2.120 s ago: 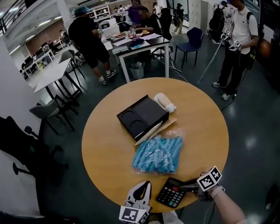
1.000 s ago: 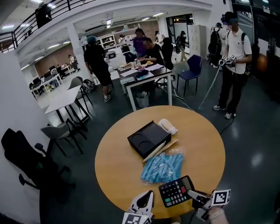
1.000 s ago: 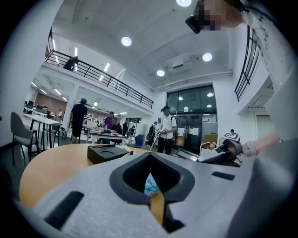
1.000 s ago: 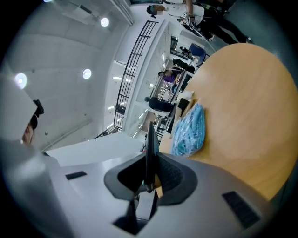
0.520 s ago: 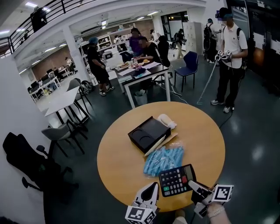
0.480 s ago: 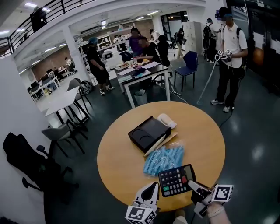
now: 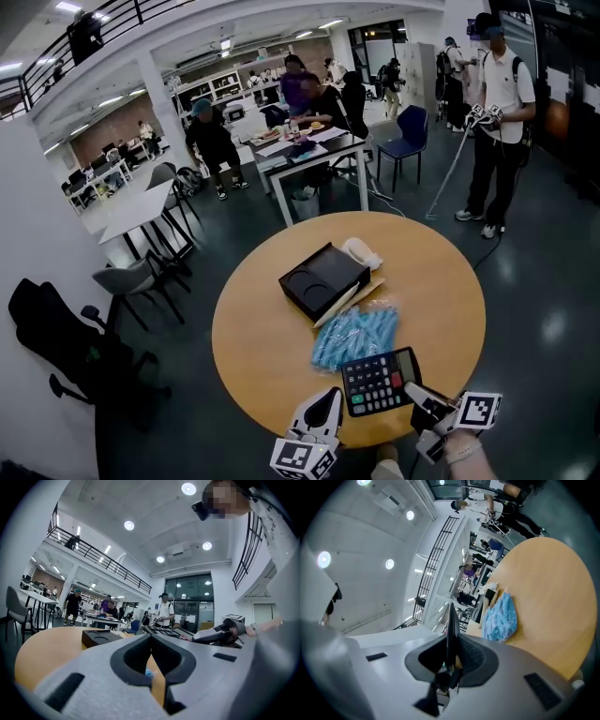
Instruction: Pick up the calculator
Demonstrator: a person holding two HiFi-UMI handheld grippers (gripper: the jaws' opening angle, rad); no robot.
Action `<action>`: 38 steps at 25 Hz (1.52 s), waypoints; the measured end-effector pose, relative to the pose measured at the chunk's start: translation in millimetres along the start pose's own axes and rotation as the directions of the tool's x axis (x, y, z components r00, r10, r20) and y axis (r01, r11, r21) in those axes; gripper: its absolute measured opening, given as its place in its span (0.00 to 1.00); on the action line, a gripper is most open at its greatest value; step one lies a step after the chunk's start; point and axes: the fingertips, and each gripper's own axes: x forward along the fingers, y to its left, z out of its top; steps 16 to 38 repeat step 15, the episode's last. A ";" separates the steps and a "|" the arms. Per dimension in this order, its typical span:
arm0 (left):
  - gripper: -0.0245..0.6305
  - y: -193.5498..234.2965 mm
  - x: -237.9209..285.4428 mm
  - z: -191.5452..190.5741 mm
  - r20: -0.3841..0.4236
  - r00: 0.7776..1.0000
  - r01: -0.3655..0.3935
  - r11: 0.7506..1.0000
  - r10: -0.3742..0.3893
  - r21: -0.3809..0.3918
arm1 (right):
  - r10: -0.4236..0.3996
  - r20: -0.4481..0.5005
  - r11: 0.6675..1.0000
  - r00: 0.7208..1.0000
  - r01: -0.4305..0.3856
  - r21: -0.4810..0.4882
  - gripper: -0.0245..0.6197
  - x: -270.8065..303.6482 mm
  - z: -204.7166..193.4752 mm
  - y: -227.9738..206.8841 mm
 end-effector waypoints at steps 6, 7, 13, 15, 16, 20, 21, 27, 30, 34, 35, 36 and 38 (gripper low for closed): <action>0.05 2.5 2.6 -4.1 -0.004 1.000 -0.003 1.000 0.003 0.005 | -0.005 0.007 1.000 1.000 0.005 0.007 0.13 -0.9 3.0 -0.2; 0.05 5.3 2.3 -6.8 -0.003 1.000 -0.007 1.000 0.007 0.012 | -0.007 0.010 1.000 1.000 0.007 0.010 0.13 -1.8 3.5 -0.4; 0.05 10.6 1.8 -10.4 -0.013 1.000 -0.014 1.000 0.014 0.013 | -0.019 0.013 1.000 1.000 0.019 0.016 0.13 -5.5 4.4 0.3; 0.05 11.0 1.6 -12.5 -0.016 1.000 -0.012 1.000 0.013 0.012 | -0.025 0.012 1.000 1.000 0.025 0.014 0.13 -6.3 4.0 -2.0; 0.05 11.0 1.6 -12.5 -0.016 1.000 -0.012 1.000 0.013 0.012 | -0.025 0.012 1.000 1.000 0.025 0.014 0.13 -6.3 4.0 -2.0; 0.05 11.0 1.6 -12.5 -0.016 1.000 -0.012 1.000 0.013 0.012 | -0.025 0.012 1.000 1.000 0.025 0.014 0.13 -6.3 4.0 -2.0; 0.05 11.0 1.6 -12.5 -0.016 1.000 -0.012 1.000 0.013 0.012 | -0.025 0.012 1.000 1.000 0.025 0.014 0.13 -6.3 4.0 -2.0; 0.05 11.0 1.6 -12.5 -0.016 1.000 -0.012 1.000 0.013 0.012 | -0.025 0.012 1.000 1.000 0.025 0.014 0.13 -6.3 4.0 -2.0; 0.05 11.0 1.6 -12.5 -0.016 1.000 -0.012 1.000 0.013 0.012 | -0.025 0.012 1.000 1.000 0.025 0.014 0.13 -6.3 4.0 -2.0; 0.05 11.0 1.6 -12.5 -0.016 1.000 -0.012 1.000 0.013 0.012 | -0.025 0.012 1.000 1.000 0.025 0.014 0.13 -6.3 4.0 -2.0; 0.05 11.0 1.6 -12.5 -0.016 1.000 -0.012 1.000 0.013 0.012 | -0.025 0.012 1.000 1.000 0.025 0.014 0.13 -6.3 4.0 -2.0; 0.05 11.0 1.6 -12.5 -0.016 1.000 -0.012 1.000 0.013 0.012 | -0.025 0.012 1.000 1.000 0.025 0.014 0.13 -6.3 4.0 -2.0; 0.05 11.0 1.6 -12.5 -0.016 1.000 -0.012 1.000 0.013 0.012 | -0.025 0.012 1.000 1.000 0.025 0.014 0.13 -6.3 4.0 -2.0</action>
